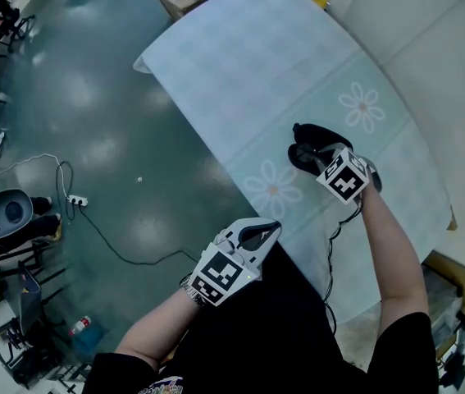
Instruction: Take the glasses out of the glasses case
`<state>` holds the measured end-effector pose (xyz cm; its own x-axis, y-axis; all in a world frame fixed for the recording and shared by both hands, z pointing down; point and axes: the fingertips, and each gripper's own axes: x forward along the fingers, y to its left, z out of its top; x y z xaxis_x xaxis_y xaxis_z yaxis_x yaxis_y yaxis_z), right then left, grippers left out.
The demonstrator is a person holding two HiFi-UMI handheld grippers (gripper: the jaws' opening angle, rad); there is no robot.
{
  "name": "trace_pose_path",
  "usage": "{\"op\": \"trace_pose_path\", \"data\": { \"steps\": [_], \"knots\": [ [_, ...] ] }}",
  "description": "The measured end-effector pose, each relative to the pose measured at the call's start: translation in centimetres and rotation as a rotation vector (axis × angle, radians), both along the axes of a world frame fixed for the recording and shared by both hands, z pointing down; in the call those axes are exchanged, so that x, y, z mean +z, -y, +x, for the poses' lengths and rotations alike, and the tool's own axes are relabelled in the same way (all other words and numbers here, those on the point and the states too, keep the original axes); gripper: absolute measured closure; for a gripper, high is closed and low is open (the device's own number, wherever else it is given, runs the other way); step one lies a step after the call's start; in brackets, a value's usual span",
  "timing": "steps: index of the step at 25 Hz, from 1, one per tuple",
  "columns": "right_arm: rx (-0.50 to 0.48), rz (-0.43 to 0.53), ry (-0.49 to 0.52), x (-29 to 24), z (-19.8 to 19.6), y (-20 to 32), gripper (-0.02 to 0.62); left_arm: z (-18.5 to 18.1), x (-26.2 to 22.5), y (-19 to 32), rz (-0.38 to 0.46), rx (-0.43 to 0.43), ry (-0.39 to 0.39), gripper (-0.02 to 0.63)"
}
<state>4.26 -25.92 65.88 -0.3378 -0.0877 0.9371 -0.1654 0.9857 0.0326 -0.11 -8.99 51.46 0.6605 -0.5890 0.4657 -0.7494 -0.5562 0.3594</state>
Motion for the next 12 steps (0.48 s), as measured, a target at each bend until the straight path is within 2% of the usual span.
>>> {"op": "trace_pose_path", "data": {
  "steps": [12],
  "knots": [
    [0.100,0.106,0.075,-3.6,0.1,0.8,0.569,-0.8,-1.6,-1.2,0.033,0.001,0.002,0.577]
  ]
}}
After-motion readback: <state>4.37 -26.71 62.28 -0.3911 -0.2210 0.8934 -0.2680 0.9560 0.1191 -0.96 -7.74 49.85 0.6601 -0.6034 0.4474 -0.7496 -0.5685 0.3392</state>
